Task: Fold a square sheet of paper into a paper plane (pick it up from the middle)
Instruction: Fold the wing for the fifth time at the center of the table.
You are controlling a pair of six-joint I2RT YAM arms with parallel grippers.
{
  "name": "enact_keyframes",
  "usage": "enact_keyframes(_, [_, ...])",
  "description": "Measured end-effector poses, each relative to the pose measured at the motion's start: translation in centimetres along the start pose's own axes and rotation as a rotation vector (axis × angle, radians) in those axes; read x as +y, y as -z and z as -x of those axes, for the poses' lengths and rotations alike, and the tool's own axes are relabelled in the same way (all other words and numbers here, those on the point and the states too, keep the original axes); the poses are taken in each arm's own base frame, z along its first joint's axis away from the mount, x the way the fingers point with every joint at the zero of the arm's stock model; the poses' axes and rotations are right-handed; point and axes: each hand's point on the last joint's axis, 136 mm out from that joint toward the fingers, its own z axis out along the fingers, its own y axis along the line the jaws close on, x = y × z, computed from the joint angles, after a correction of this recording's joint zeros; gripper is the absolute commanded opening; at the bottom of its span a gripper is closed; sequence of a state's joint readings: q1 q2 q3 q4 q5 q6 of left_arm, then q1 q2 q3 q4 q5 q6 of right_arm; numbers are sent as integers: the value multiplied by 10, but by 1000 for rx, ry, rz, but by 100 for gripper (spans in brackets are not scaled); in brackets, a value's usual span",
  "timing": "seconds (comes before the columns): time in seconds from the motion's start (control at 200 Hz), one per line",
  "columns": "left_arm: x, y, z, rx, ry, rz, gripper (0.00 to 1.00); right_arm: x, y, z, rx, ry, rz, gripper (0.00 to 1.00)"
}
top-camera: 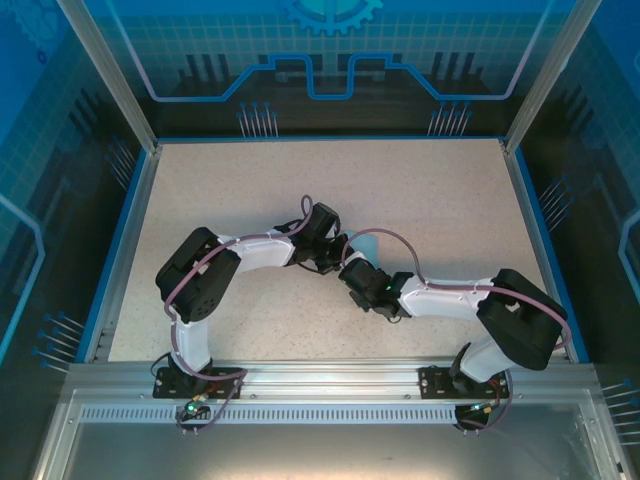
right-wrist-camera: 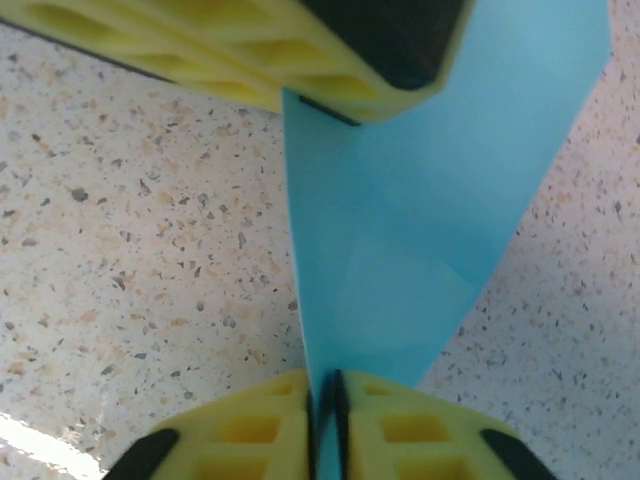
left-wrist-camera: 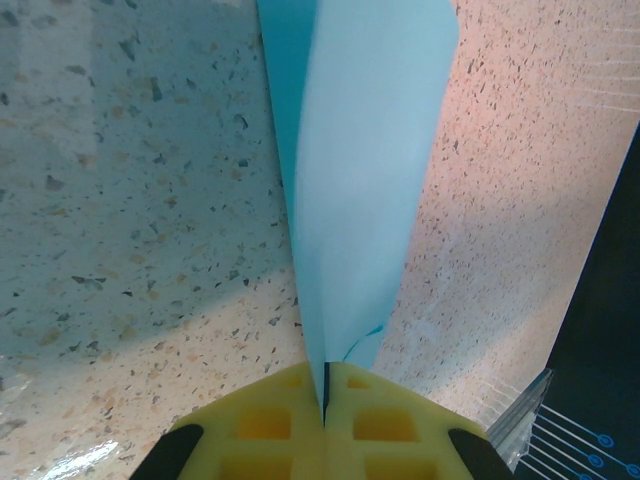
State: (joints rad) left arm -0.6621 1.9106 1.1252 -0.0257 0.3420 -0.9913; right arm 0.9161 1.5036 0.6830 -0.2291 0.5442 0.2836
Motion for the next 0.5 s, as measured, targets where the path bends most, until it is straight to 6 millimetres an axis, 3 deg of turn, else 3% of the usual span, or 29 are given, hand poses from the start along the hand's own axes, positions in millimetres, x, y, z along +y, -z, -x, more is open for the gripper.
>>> enact_keyframes(0.135, [0, 0, 0, 0, -2, 1, 3, -1, 0, 0, 3, -17, -5, 0])
enact_keyframes(0.225, [-1, 0, 0, 1, -2, 3, 7, -1, 1, 1, 2, -28, -6, 0])
enact_keyframes(0.5, [1, 4, -1, 2, -11, 15, 33, 12, 5, 0, -25, -98, 114, 0])
